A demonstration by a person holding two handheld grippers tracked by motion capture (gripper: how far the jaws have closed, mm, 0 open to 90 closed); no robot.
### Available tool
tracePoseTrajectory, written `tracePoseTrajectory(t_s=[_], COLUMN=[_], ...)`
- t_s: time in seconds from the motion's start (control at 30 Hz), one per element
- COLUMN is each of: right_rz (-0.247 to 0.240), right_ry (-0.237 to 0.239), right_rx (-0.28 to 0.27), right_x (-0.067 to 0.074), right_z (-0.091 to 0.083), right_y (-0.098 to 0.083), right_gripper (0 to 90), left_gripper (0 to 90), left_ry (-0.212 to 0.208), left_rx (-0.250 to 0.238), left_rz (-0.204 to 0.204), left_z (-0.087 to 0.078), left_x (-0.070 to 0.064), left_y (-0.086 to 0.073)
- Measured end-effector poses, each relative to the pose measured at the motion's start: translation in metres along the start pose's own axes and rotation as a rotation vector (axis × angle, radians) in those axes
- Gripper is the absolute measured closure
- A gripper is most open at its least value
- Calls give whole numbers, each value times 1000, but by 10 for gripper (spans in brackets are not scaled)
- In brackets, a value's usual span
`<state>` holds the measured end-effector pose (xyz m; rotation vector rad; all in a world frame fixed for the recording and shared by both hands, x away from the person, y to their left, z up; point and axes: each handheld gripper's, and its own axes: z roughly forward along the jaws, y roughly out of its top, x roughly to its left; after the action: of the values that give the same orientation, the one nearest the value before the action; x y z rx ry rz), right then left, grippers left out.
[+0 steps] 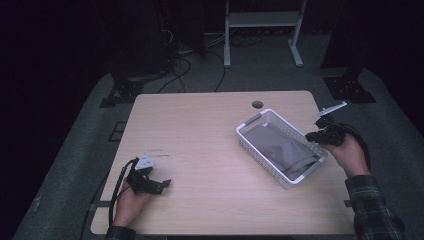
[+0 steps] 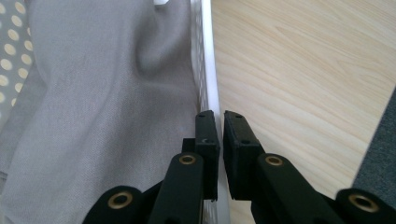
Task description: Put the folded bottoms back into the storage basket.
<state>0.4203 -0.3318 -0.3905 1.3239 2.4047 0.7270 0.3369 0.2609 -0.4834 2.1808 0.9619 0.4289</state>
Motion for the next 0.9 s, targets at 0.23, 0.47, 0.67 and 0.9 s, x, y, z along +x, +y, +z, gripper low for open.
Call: tracePoseTrajectory(t_s=[0.23,0.47,0.67,0.9], right_rz=[24,21,-16,-23], right_ry=[2,18,42,40], right_rx=[-15,-7,-8,-65], right_x=[17,41,61,55], right_z=[9,16,19,1], right_y=[12,24,30,23], right_gripper=[840,843,828,876], left_gripper=[0,0,0,0], left_ry=[-1,0,-1,-1], left_rx=[-1,-1,3,1], left_rz=[0,0,1,-1], left_z=[0,0,0,0], left_x=[0,0,0,0], left_y=[0,0,0,0])
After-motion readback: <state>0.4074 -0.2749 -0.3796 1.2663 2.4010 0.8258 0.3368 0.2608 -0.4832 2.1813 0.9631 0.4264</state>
